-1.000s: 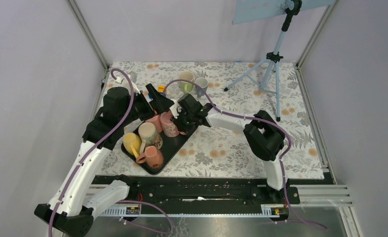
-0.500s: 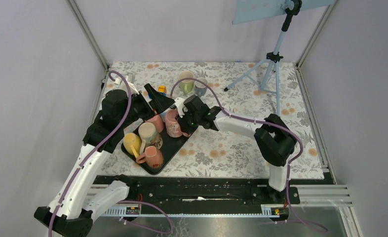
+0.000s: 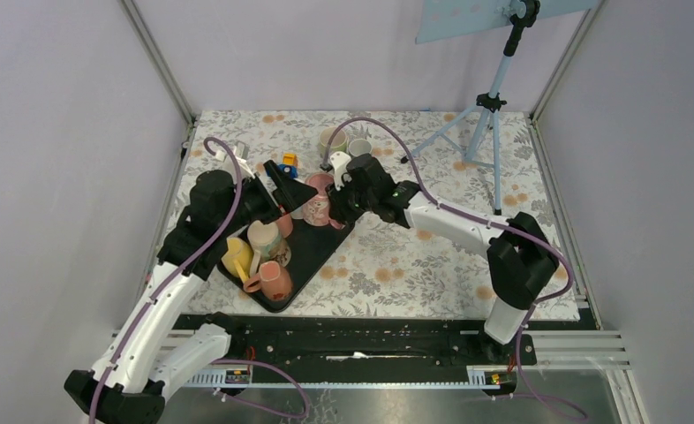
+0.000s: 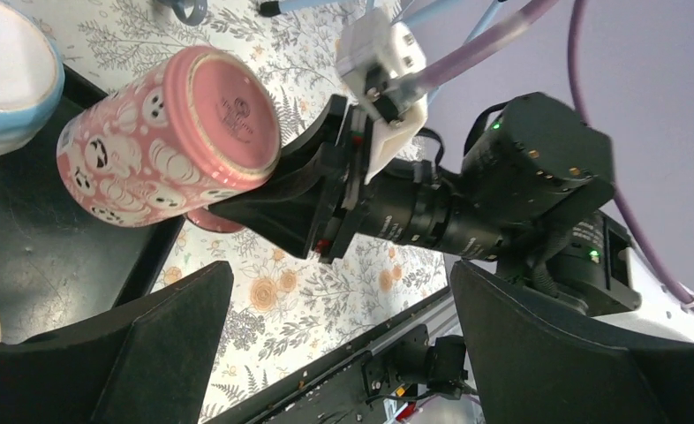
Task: Turn the mug right side up
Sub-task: Turn over the cup on the tray.
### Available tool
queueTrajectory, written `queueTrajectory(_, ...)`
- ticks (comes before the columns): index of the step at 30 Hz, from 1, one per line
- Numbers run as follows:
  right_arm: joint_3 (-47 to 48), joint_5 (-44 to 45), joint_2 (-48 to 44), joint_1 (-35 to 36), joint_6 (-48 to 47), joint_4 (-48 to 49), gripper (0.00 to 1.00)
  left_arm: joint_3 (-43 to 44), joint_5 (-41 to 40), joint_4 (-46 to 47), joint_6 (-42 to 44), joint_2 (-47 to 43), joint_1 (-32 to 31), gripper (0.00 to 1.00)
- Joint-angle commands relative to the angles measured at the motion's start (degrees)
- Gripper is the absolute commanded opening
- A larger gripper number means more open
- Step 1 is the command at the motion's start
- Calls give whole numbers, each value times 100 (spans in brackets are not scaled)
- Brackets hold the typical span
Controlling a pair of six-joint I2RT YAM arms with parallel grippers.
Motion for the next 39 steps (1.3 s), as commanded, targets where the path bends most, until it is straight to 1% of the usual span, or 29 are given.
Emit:
queueTrajectory(1,140,119,-615,-151,353,730,0,-131,228,642,-142,-236,15,99)
queueTrajectory(6,280,61,-835,-319,552,725,0,-325,410,806,-204,-297,14,97)
queueTrajectory(13,619,188,-1034,-421,660,724,0,-887,886,1574,-601,-226,10,92)
queueTrajectory(18,891,183,-1142,-454,881,728,0,-1136,1184,2191,-851,-12,9,87)
queueTrajectory(22,1153,252,-1206,-457,1116,728,0,-1399,1325,2764,-1216,81,22,86)
queueTrajectory(28,1504,184,-1277,-459,1297,731,0,-1590,1624,3225,-1394,270,243,86)
queueTrajectory(33,1452,14,-1442,-460,1611,1127,0,-1789,2149,4297,-1824,456,577,85)
queueTrajectory(39,1319,-259,-1504,-464,2171,1622,0,-2095,2366,5809,-2470,714,660,84)
